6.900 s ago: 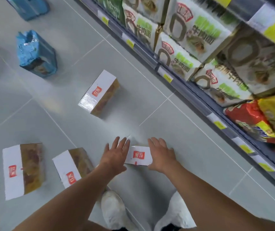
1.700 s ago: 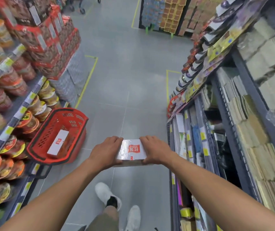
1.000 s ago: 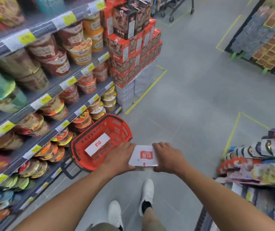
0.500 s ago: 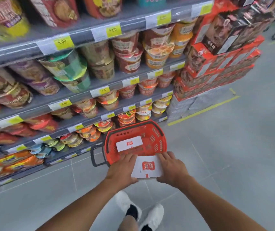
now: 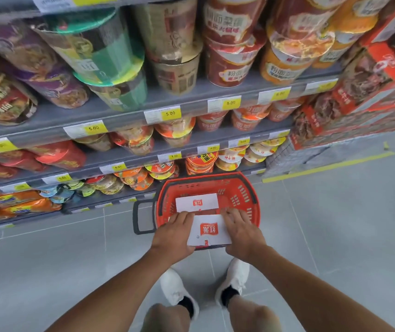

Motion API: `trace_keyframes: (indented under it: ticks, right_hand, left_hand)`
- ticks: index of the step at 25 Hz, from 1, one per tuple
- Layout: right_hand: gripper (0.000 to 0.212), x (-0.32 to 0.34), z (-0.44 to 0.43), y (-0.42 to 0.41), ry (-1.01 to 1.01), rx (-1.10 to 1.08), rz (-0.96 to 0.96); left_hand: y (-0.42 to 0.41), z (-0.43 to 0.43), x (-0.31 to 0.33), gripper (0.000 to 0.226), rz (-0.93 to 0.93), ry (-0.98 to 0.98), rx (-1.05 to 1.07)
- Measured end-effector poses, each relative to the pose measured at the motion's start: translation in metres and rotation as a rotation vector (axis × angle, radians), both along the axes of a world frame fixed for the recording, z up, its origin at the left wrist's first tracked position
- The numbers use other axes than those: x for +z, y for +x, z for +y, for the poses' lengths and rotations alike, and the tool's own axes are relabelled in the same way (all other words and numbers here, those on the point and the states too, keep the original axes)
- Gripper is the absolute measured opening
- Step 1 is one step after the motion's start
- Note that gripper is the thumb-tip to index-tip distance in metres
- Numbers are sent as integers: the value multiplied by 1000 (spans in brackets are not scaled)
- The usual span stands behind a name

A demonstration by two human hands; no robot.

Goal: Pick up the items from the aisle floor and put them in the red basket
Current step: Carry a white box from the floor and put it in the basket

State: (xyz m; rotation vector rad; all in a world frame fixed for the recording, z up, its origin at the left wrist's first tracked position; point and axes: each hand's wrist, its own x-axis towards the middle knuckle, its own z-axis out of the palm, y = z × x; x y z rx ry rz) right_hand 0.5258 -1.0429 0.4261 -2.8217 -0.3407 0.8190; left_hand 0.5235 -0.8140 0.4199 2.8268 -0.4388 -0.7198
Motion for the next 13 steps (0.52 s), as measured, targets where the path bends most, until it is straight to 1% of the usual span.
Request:
trace_keyframes:
  ticks: [3,7,11,13]
  right_hand:
    - [91,-56,-1,21,-5,54,-21]
    - [84,-148,-1,44,-66,145,-51]
    - [83,-255,3,68,-116,194,-5]
    - [83,-311,7,81,-148,223,43]
  left_hand:
    - [14,-2,-57,89,12,37,32]
    - [28,-5,-149,91,38,126,39]
    - [46,-7,-254,92,9,185,6]
    - [55,-9,-309,92,34,208,7]
